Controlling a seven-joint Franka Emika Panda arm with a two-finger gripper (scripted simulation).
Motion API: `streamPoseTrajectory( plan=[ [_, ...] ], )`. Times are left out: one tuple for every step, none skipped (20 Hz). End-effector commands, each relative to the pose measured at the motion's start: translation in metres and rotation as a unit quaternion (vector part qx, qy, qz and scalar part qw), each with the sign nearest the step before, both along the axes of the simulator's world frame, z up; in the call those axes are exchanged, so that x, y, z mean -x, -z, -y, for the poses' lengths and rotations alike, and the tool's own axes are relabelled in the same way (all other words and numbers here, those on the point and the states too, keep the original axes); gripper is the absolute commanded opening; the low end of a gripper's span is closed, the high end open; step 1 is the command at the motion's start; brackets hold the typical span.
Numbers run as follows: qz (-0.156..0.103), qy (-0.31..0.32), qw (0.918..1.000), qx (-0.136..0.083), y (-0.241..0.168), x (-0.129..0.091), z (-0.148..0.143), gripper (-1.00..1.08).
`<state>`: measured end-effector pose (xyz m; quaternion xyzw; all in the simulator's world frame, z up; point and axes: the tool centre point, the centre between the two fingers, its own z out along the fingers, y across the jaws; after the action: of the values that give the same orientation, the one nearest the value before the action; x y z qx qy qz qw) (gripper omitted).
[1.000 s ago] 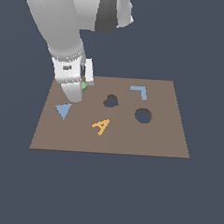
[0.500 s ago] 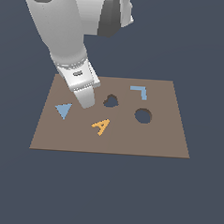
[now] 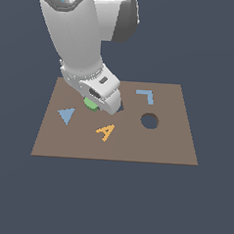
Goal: Insert a designated object into the corresponding slot on a board.
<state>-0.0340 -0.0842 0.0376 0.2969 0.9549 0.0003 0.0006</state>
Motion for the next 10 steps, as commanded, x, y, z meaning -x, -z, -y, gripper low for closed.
streamPoseTrajectory(
  plan=[
    [0.000, -0.064, 0.9979, 0.000, -0.001, -0.005, -0.010, -1.00],
    [0.000, -0.089, 0.9960, 0.000, -0.001, -0.006, -0.015, -1.00],
    [0.000, -0.114, 0.9935, 0.000, -0.001, -0.007, -0.019, -1.00],
    [0.000, -0.137, 0.9906, 0.000, -0.001, -0.008, -0.023, -1.00],
    [0.000, -0.160, 0.9872, 0.000, -0.001, -0.008, -0.027, -1.00],
    [0.000, -0.181, 0.9834, 0.000, -0.002, -0.009, -0.031, -1.00],
    [0.000, -0.202, 0.9794, 0.000, -0.002, -0.009, -0.035, -1.00],
    [0.000, -0.222, 0.9751, 0.000, -0.002, -0.009, -0.039, -1.00],
    [0.000, -0.240, 0.9707, 0.000, -0.002, -0.008, -0.042, -1.00],
    [0.000, -0.258, 0.9661, 0.000, -0.002, -0.008, -0.046, -1.00]
  ],
)
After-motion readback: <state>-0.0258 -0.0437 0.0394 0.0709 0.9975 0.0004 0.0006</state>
